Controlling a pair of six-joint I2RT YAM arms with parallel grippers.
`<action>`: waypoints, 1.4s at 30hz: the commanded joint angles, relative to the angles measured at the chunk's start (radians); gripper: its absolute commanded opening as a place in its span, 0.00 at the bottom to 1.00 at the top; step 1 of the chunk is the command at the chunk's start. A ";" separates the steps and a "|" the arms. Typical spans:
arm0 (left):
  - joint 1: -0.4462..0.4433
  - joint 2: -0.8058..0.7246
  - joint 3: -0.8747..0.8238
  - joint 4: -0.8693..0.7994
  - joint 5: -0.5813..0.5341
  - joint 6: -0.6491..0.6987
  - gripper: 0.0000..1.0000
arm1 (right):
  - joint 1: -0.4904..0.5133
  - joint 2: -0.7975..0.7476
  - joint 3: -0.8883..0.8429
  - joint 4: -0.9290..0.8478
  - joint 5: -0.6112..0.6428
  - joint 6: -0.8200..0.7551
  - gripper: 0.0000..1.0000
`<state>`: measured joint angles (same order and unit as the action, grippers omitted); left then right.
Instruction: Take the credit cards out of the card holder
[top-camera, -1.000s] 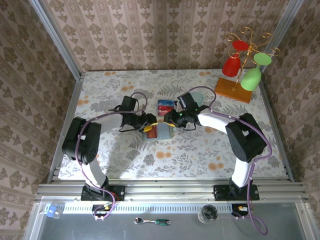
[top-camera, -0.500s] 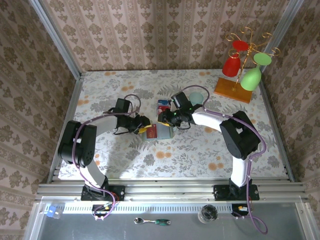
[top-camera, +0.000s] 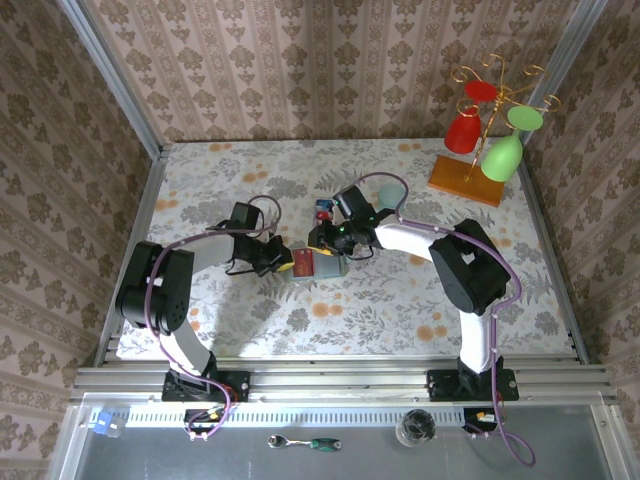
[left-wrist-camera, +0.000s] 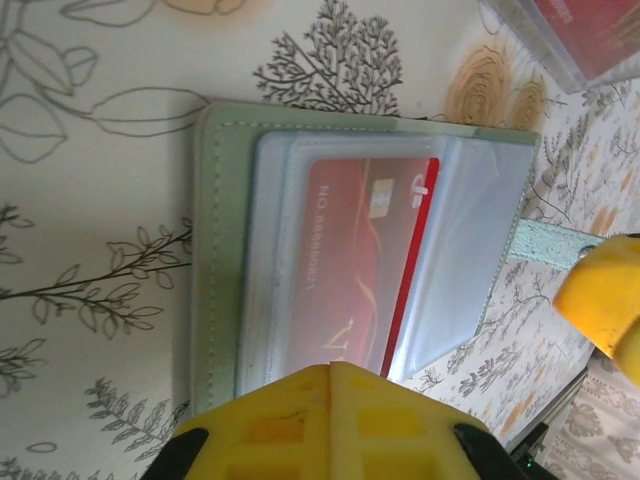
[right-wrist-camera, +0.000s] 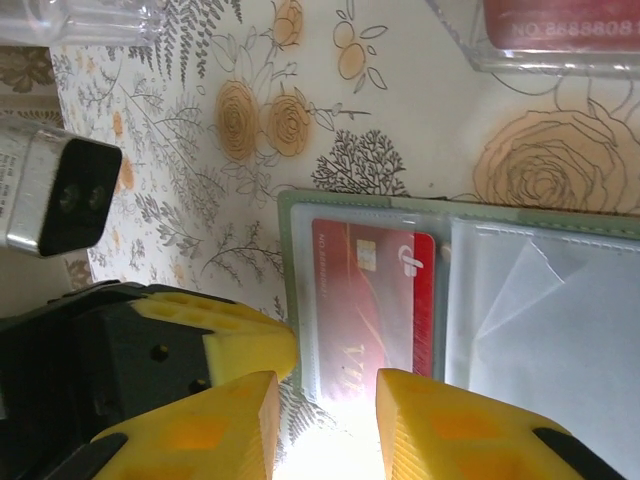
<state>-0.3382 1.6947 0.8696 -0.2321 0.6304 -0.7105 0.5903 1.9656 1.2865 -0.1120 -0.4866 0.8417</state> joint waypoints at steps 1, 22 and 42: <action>0.013 0.000 -0.005 -0.034 -0.024 0.028 0.00 | 0.006 0.034 0.044 -0.025 -0.034 0.010 0.32; 0.021 0.014 -0.009 -0.004 -0.027 0.019 0.00 | 0.011 0.114 0.122 -0.084 -0.098 -0.009 0.32; 0.021 0.053 -0.011 -0.013 -0.019 0.032 0.00 | 0.022 0.136 0.116 -0.105 -0.086 -0.011 0.31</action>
<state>-0.3248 1.7287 0.8528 -0.1982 0.6170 -0.7025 0.6056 2.0926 1.3815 -0.1703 -0.5625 0.8410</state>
